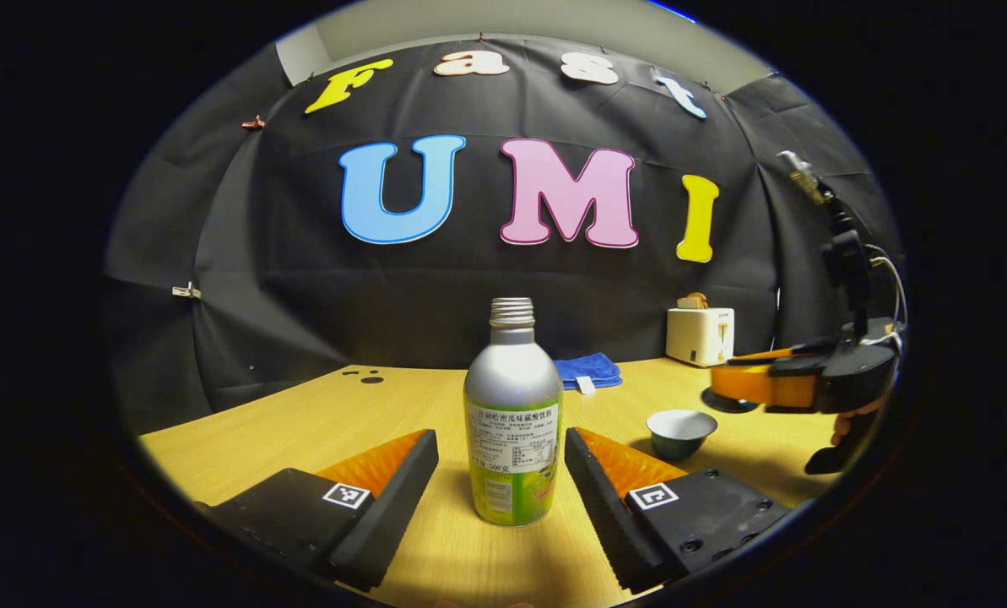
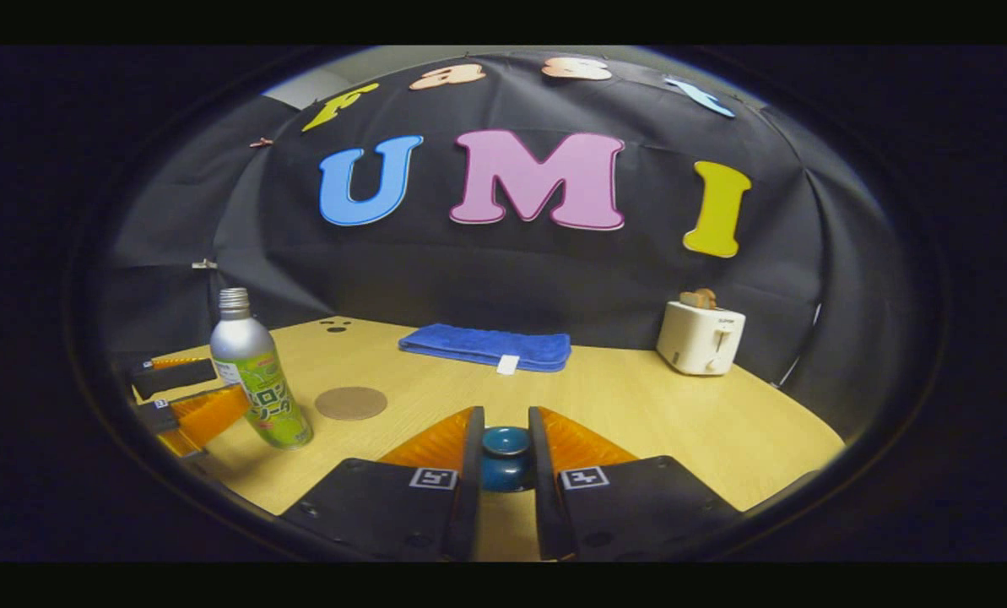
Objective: Open the teacup lid with one hand, grasp the water bottle and pour water into the teacup with the other hand; after pouring, place the water bottle on the coaster and then close the teacup lid.
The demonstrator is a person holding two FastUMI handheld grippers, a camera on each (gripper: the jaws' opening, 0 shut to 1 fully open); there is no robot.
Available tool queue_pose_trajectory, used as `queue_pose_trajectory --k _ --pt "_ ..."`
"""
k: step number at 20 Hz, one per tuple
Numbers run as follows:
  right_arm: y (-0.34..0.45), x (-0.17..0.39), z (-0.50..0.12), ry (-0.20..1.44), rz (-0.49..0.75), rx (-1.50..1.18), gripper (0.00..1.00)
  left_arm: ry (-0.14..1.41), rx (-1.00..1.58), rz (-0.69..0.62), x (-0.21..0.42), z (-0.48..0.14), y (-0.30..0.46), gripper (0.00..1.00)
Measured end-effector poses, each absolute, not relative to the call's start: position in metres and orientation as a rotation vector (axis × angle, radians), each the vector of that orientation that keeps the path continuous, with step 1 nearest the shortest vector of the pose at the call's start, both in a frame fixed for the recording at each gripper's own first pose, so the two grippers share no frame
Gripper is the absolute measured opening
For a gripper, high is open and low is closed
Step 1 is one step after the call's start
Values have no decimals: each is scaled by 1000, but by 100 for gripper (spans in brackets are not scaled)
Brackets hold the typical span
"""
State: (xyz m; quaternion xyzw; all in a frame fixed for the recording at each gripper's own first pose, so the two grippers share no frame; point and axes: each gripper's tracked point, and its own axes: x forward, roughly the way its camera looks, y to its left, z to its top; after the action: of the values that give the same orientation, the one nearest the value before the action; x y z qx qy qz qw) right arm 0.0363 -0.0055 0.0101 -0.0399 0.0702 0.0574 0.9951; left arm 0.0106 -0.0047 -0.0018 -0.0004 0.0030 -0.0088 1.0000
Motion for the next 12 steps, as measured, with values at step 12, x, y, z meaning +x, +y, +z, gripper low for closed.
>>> queue_pose_trajectory --k 12 --pt "-47 3 -25 185 104 66 25 13 4 -61 51 -1 -17 96"
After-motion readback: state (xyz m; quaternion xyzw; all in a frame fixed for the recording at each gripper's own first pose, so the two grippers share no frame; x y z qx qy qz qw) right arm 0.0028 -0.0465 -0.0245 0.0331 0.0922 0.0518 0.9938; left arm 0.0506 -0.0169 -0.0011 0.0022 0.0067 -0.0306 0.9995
